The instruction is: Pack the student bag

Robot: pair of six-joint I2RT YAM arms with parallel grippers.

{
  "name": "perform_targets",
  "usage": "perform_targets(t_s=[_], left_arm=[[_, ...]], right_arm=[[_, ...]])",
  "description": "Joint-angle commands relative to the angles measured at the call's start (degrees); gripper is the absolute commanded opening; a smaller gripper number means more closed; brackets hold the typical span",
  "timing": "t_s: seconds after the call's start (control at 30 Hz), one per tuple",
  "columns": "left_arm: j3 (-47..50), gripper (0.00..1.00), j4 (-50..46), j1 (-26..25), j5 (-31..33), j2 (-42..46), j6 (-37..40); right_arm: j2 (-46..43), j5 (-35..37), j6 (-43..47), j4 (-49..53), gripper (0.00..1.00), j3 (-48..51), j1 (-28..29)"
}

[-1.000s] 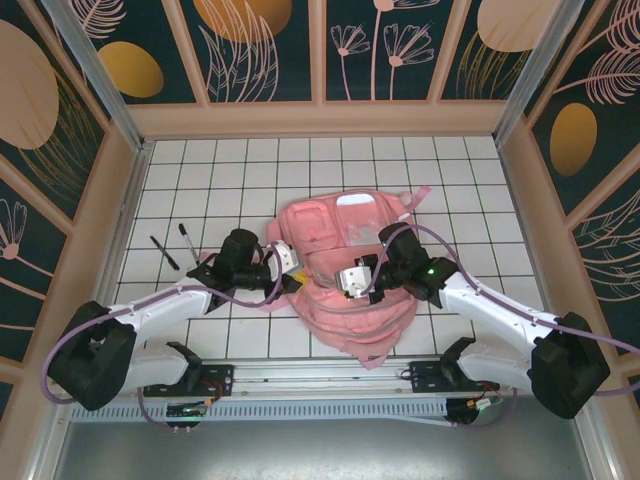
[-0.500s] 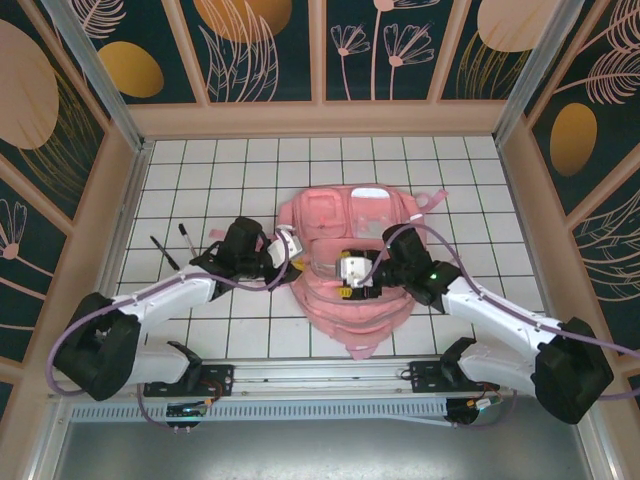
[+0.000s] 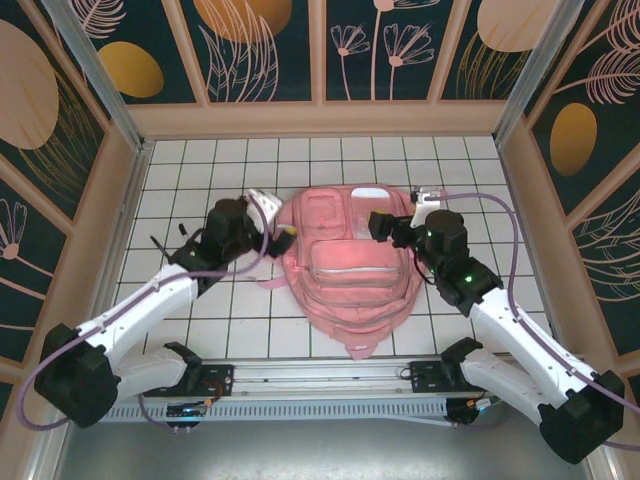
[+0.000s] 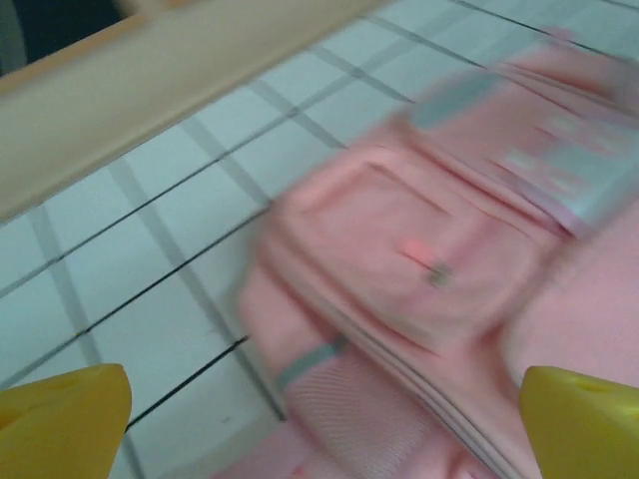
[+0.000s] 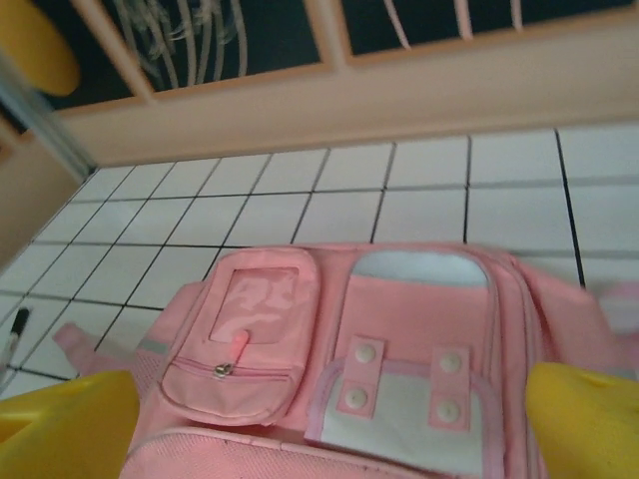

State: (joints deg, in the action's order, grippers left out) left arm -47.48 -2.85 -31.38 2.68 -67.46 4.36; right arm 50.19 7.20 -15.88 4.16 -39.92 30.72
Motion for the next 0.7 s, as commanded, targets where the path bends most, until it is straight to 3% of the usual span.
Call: perform_targets(t_s=[0.0, 0.3, 0.5, 0.67], left_arm=[[-6.19, 0.99, -11.62, 6.01, 15.3, -2.46, -23.81], [-6.47, 0.99, -26.22, 20.55, 16.67, -9.22, -40.56], [-4.19, 0.99, -25.0, 27.08, 17.03, -17.28, -41.68], [-3.86, 0.87, -20.85, 29.35, 12.86, -23.7, -41.42]], right_arm=[[2.68, 1.62, -11.96, 8.48, 0.98, -3.47, -1.1], [10.02, -12.65, -1.32, 12.48, 0.82, -8.87, -1.06], [14.09, -16.12, -1.58, 14.04, 0.75, -10.48, -0.8], [16.24, -20.81, -0.25, 14.72, 0.68, -11.83, 0.3]])
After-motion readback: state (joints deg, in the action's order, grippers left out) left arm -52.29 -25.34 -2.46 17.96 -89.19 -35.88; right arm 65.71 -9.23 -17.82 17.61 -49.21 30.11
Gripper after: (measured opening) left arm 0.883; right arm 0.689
